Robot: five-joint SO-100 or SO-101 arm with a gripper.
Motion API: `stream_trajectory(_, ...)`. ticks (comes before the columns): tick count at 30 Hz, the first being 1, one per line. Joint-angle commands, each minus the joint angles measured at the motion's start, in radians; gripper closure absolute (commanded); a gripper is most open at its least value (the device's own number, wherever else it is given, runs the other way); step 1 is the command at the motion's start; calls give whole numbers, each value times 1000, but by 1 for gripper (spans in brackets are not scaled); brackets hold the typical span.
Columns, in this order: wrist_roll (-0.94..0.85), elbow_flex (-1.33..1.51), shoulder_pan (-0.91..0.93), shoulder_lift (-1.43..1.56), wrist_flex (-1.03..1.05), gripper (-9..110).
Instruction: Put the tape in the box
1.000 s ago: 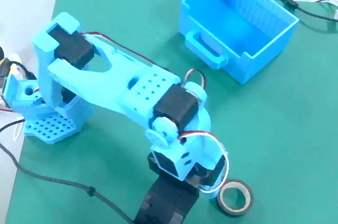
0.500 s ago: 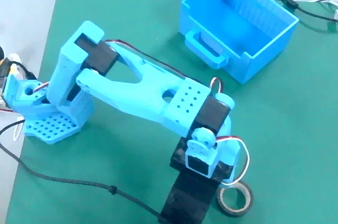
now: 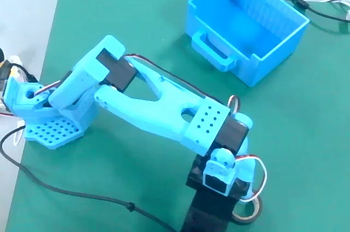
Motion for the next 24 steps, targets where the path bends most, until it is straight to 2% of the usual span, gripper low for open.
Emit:
stream_trajectory(1,-43,-109,12,-17,8,78)
stream_trajectory(24,-67,-135,5,-67,17,79)
